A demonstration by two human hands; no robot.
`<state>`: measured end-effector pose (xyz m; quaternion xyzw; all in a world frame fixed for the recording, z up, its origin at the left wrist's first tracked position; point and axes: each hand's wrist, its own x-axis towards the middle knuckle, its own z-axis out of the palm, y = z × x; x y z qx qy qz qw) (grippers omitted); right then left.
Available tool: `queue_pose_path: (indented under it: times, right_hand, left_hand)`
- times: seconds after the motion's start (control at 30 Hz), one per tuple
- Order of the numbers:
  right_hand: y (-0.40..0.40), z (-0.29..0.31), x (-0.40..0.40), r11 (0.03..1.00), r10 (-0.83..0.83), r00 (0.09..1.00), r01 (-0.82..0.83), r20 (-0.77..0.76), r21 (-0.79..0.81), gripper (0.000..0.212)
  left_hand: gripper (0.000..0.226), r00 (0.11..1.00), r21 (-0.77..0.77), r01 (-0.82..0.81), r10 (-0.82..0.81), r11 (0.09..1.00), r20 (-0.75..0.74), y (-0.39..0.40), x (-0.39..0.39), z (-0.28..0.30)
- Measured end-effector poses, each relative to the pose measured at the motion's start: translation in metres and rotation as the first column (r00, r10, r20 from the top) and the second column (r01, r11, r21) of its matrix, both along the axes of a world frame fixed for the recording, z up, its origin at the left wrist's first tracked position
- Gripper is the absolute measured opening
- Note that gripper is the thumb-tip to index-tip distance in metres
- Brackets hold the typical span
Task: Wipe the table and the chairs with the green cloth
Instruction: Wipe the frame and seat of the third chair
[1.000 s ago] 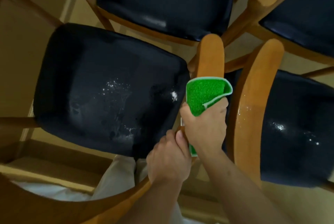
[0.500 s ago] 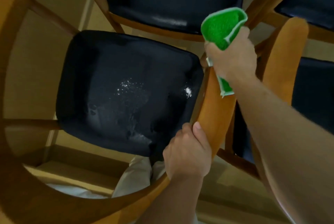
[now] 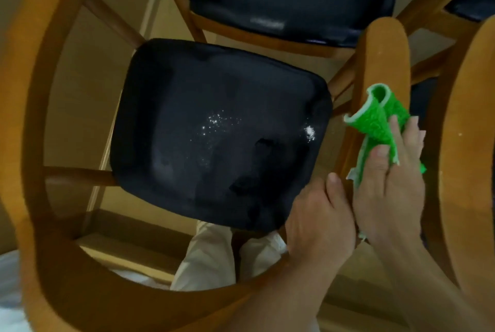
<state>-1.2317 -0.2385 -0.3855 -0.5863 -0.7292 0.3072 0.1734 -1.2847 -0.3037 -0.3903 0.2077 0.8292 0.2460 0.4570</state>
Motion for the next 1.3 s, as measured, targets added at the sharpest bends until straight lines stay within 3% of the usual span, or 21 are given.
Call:
queue_pose_path:
  times: [0.03,0.1,0.17,0.23,0.33,0.43,0.57,0.7,0.8,0.9,0.97,1.1,1.3]
  right_hand:
    - [-0.004,0.004,-0.005,0.999,0.012,0.999,-0.011,-0.031,0.034,0.062]
    - [-0.014,0.015,-0.021,0.998,0.042,0.996,-0.039,-0.077,0.051,0.066]
    - [-0.021,0.021,-0.041,0.999,0.052,0.990,-0.051,-0.127,0.012,0.061]
    - [-0.026,0.021,-0.059,0.998,0.037,0.982,-0.046,-0.185,-0.045,0.056]
    - [-0.029,0.015,-0.084,0.982,-0.036,0.967,-0.012,-0.251,-0.189,0.058]
    - [-0.032,0.003,-0.104,0.944,-0.066,0.966,-0.021,-0.250,-0.329,0.060]
    - [-0.049,-0.020,-0.128,0.868,0.010,0.984,-0.096,-0.177,-0.487,0.046]
    - [-0.062,-0.033,-0.140,0.692,-0.308,0.945,0.145,-0.108,-0.707,0.042]
    - [-0.071,-0.042,-0.139,0.672,-0.297,0.955,0.220,0.014,-0.707,0.042]
    - [-0.071,-0.047,-0.132,0.676,-0.349,0.932,0.322,0.097,-0.663,0.057]
    - [-0.066,-0.047,-0.126,0.697,-0.307,0.942,0.319,0.135,-0.642,0.056]
    - [-0.047,-0.039,-0.118,0.707,-0.266,0.946,0.321,0.185,-0.630,0.054]
    - [-0.016,-0.052,-0.124,0.781,-0.289,0.911,0.402,0.296,-0.477,0.050]
  left_hand:
    - [0.053,0.978,0.058,-0.133,0.121,0.989,0.171,0.003,-0.010,0.002]
    - [0.052,0.803,0.147,-0.371,0.237,0.917,0.547,0.013,-0.035,0.007]
    - [0.056,0.653,0.170,-0.450,0.193,0.877,0.732,0.026,-0.064,0.011]
    - [0.061,0.582,0.167,-0.443,0.141,0.881,0.801,0.035,-0.094,0.012]
    - [0.053,0.587,0.218,-0.316,0.010,0.923,0.809,0.029,-0.131,0.003]
    - [0.068,0.575,0.256,-0.225,-0.084,0.940,0.814,0.008,-0.156,-0.003]
    - [0.050,0.677,0.224,-0.158,-0.059,0.962,0.734,-0.014,-0.180,-0.011]
    - [0.023,0.764,0.161,-0.065,-0.055,0.985,0.643,-0.032,-0.202,-0.025]
    - [0.019,0.857,0.118,0.075,-0.124,0.990,0.500,-0.046,-0.215,-0.038]
    - [0.024,0.925,0.069,0.118,-0.135,0.991,0.355,-0.060,-0.229,-0.054]
    - [0.032,0.950,0.045,0.143,-0.150,0.989,0.272,-0.070,-0.237,-0.066]
    - [0.037,0.955,0.073,0.149,-0.162,0.986,0.246,-0.083,-0.245,-0.080]
    - [0.021,0.982,0.106,0.044,-0.062,0.993,0.176,-0.080,-0.249,-0.104]
